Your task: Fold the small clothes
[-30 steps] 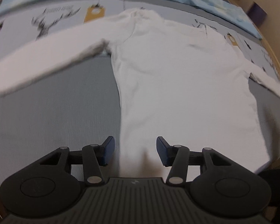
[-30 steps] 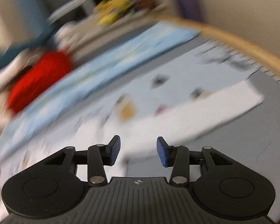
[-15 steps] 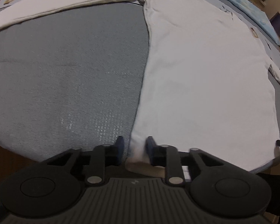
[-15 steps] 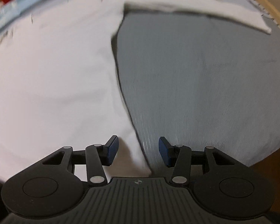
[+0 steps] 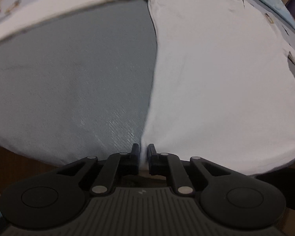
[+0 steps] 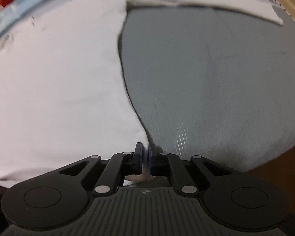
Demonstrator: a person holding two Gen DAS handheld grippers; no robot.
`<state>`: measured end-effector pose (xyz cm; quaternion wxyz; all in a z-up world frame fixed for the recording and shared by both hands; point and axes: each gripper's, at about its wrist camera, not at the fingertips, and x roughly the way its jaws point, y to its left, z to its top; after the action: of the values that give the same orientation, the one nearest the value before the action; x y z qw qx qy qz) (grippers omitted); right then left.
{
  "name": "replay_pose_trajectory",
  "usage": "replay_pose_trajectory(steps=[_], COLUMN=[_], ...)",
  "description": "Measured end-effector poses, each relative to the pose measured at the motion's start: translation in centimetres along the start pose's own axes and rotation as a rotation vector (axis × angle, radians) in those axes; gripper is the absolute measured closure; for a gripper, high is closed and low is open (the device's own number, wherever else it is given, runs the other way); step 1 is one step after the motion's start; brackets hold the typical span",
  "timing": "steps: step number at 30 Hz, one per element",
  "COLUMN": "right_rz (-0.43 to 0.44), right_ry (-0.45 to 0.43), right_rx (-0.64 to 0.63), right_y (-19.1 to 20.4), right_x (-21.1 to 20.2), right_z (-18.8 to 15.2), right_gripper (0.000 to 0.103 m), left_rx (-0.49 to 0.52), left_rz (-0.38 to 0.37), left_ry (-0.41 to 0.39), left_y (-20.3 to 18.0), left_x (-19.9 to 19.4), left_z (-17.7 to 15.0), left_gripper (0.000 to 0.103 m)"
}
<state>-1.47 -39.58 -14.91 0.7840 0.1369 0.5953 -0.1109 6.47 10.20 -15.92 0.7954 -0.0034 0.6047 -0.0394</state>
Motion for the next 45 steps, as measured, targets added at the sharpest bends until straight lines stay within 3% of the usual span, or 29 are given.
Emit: replay_pose_trajectory(steps=[2,3,5,7,8,9,11,14,17,19,22,26,29,30,31,32,36,41,45], right_rz=[-0.043,-0.072,-0.107,-0.054,0.005,0.060,0.126,0.013,0.006,-0.018,-0.047,0.010,0.011,0.019,0.038,0.058,0.129,0.133,0.164], right_ry=[-0.031,-0.064,-0.161,-0.228,-0.239,-0.226,-0.136,0.013,-0.037,-0.026,-0.006,-0.178,-0.319,-0.343,-0.364,-0.383,-0.465,-0.528,-0.578], right_rx=[0.015,0.024,0.032,0.026,0.024,0.026,-0.002,-0.121,-0.122,-0.133,-0.133,-0.133,-0.151,-0.149,-0.144,-0.137,-0.104,-0.146,-0.148], right_y=[0.0,-0.5,-0.6,-0.3,0.0,0.3,1.2,2.5,2.5,2.5,2.5,3.3,3.9,3.9,4.0,4.0,3.5,5.4,7.4], right_x=[-0.5,-1.0,-2.5,-3.6,-3.8,-3.5,-2.0,0.9,0.3,0.5,0.5,-2.6,-5.1,-5.8,-6.5,-6.8,-8.3,-11.3,-12.3], right_z=[0.3,0.4,0.5,0.5,0.4,0.3,-0.2,-1.0,-1.1,-1.2,-1.6,-0.8,-0.5,-0.5,-0.3,0.2,3.6,7.3,10.5], right_gripper=[0.085,0.079,0.078,0.075,0.066,0.055,0.048,0.049,0.048,0.048,0.048,0.048,0.048,0.048,0.048,0.048,0.048,0.048,0.049], left_rx=[0.037,0.049,0.064,0.092,0.105,0.121,0.156,0.172,0.155,0.180,0.189,0.169,0.147,0.147,0.146,0.145,0.123,0.074,0.056], left_rz=[0.032,0.010,-0.086,-0.142,-0.142,-0.122,-0.054,-0.033,-0.087,-0.051,-0.021,-0.012,0.011,0.027,0.052,0.076,0.087,0.121,0.067], left_ry=[-0.088,-0.123,-0.153,-0.135,-0.115,-0.078,0.014,-0.013,-0.046,0.001,-0.051,-0.165,-0.229,-0.248,-0.264,-0.289,-0.386,-0.470,-0.499], left_y=[-0.6,-0.9,-1.5,-2.5,-2.7,-2.9,-3.3,-3.9,-3.6,-3.7,-3.9,-3.8,-4.0,-4.3,-5.4,-5.5,-6.8,-7.7,-8.7], left_x=[-1.7,-2.3,-3.0,-2.5,-1.9,-1.0,1.3,0.6,-0.4,0.4,-0.5,-3.0,-4.3,-4.8,-4.7,-5.1,-6.2,-6.3,-7.2], left_z=[0.1,0.1,0.1,-0.3,-0.5,-0.7,-1.2,-1.4,-2.0,-1.9,-2.1,-1.6,-1.4,-2.2,-0.6,-0.5,0.9,3.3,4.3], left_gripper=[0.083,0.083,0.083,0.080,0.079,0.075,0.070,0.068,0.064,0.063,0.063,0.062,0.048,0.040,0.031,0.029,0.029,0.029,0.029])
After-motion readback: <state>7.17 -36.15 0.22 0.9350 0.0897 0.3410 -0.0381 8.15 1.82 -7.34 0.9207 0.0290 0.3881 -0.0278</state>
